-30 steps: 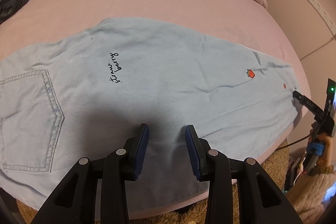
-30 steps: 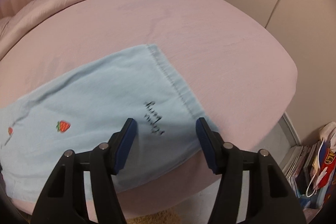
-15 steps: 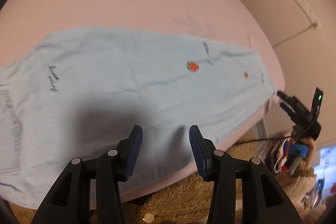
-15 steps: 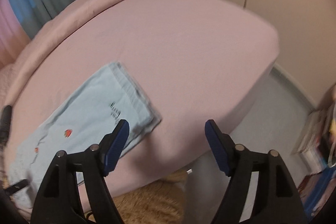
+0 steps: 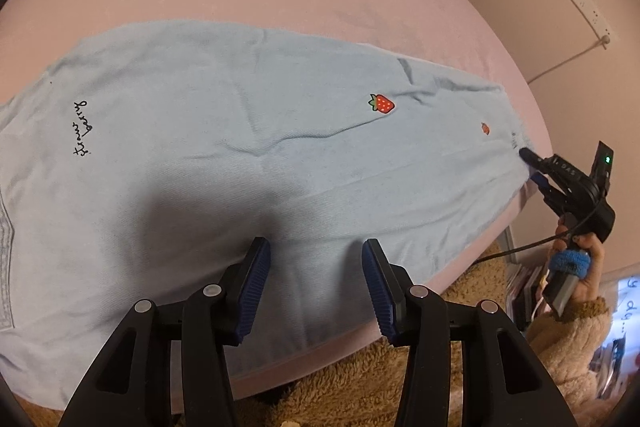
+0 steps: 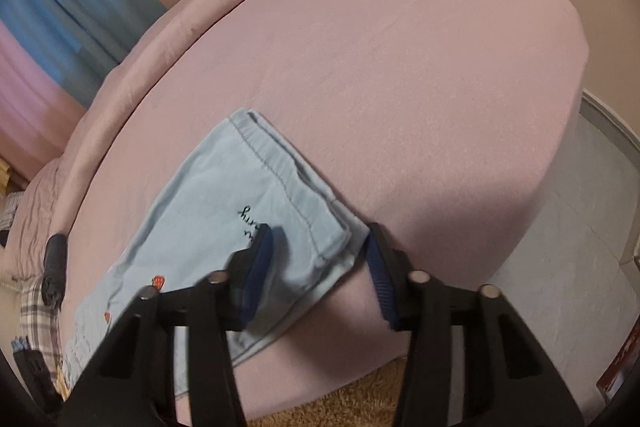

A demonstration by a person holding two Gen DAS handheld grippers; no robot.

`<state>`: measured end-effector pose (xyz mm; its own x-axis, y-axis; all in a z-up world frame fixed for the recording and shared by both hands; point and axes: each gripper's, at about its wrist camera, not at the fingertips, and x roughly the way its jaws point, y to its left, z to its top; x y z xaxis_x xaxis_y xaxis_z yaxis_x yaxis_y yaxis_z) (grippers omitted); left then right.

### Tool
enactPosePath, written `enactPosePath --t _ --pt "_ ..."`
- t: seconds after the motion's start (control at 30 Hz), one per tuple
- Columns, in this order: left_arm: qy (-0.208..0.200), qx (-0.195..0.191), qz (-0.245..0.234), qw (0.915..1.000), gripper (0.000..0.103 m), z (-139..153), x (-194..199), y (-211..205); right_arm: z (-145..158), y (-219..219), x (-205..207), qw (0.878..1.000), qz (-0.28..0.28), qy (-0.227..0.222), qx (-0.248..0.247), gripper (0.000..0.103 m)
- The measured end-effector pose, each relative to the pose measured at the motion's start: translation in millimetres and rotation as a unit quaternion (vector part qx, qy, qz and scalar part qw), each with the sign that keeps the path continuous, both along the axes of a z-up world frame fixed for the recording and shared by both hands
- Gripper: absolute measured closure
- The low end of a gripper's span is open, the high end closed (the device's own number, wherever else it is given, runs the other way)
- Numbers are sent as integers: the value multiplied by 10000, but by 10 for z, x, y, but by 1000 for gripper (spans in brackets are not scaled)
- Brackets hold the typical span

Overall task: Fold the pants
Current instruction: 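Fold the hems over toward the waistband with the right tool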

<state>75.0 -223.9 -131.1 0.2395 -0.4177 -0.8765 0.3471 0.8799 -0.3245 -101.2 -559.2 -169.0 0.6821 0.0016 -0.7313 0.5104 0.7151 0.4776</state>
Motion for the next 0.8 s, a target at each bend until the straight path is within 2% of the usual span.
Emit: enactPosePath --t 0.03,0.07,0.2,0.27,0.33,0.43,0.5,0.53,0.67,0.8 --pt "3 -41 -10 10000 55 2 8 20 37 18 25 9999 63 -93 73 88" --pt "22 -87 -34 10000 55 13 12 48 102 52 22 9997 101 -198 92 88" --pt "248 -507 -83 9984 55 135 123 126 608 451 55 9938 643 -725 -537 89" --pt "111 -699 -94 9974 55 256 173 109 865 822 81 9828 1313 -1080 -722 89" --pt "-39 -961 -140 9953 55 410 239 85 995 1241 110 9686 1951 -1236 -919 89" --pt "-11 -1271 -177 9917 55 502 355 28 947 1801 130 9477 2805 -1230 -898 89" --pt "85 -1419 -162 9897 55 482 424 3 785 2154 222 9327 3350 -1115 -737 89" --pt "199 -1475 -120 9888 55 446 470 -18 703 2262 239 9291 3486 -1019 -703 89" --pt "470 -1415 -102 9888 55 300 578 -120 458 2494 376 9236 3728 -753 -476 89" --pt "680 -1661 -174 9836 55 234 675 -243 439 2514 348 9239 3725 -744 -468 89"
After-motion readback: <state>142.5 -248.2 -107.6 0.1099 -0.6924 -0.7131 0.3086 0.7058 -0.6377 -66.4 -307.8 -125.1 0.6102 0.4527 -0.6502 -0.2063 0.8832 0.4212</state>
